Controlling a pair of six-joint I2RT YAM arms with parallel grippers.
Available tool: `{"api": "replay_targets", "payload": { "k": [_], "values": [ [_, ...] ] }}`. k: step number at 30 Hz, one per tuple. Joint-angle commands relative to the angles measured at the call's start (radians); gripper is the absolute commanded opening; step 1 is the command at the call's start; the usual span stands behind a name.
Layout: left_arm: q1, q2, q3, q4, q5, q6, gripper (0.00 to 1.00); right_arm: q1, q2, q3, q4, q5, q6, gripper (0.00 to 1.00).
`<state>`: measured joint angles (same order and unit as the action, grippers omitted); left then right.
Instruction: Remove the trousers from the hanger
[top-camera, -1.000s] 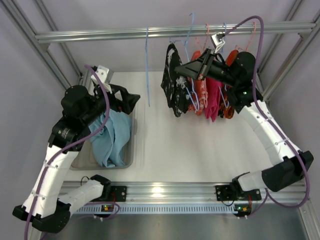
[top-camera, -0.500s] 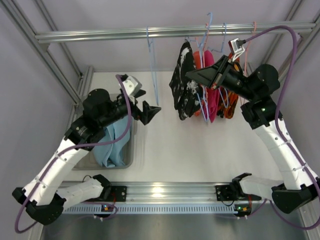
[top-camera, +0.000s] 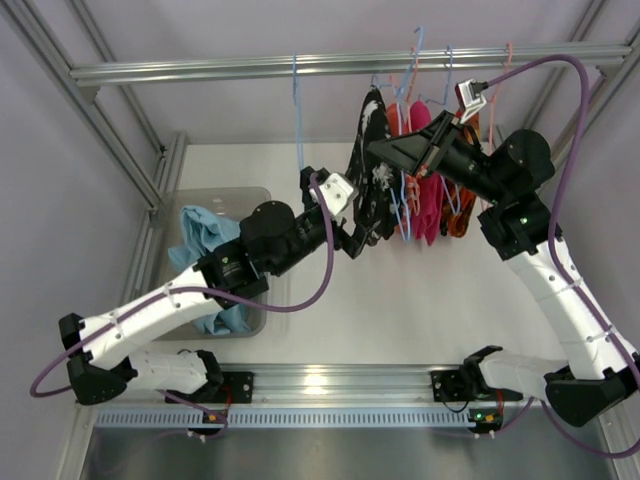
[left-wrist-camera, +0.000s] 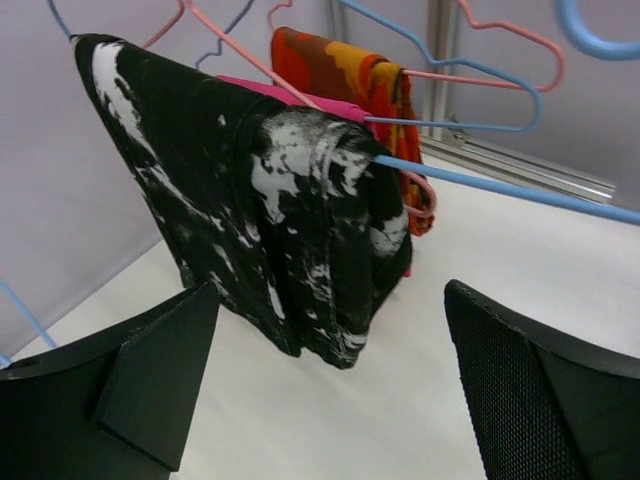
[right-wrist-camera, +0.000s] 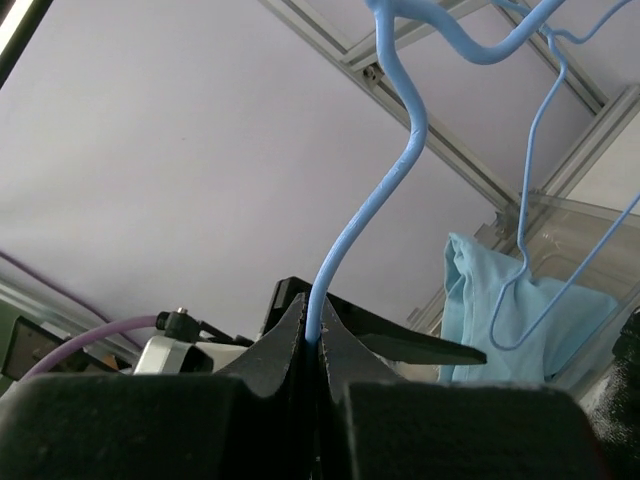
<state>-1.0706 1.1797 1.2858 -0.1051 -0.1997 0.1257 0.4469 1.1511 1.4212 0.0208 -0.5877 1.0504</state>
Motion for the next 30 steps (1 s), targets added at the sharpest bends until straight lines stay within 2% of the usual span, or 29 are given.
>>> {"api": "replay_targets", "payload": {
  "k": [1, 6, 10, 19, 22, 30],
  "values": [
    [-0.003, 0.043, 0.017, 0.174, -0.182, 0.000, 0.99, 0.018, -0.036, 0.084, 0.209, 0.017, -0.033, 0.00],
    [-0.003, 0.043, -0.048, 0.321, -0.164, 0.022, 0.99, 0.018, -0.027, 0.113, 0.197, 0.009, -0.029, 0.00],
    [-0.003, 0.073, -0.037, 0.355, -0.198, 0.034, 0.99, 0.021, -0.027, 0.114, 0.199, 0.009, -0.024, 0.00],
    [-0.003, 0.118, -0.028, 0.383, -0.168, 0.055, 0.99, 0.021, -0.031, 0.117, 0.208, 0.006, -0.013, 0.00],
    [-0.002, 0.135, -0.058, 0.438, -0.170, 0.098, 0.99, 0.021, -0.034, 0.117, 0.222, -0.003, -0.009, 0.00],
    [0.054, 0.159, -0.075, 0.492, -0.202, 0.120, 0.97, 0.022, -0.053, 0.113, 0.211, -0.014, -0.012, 0.00]
  ]
}}
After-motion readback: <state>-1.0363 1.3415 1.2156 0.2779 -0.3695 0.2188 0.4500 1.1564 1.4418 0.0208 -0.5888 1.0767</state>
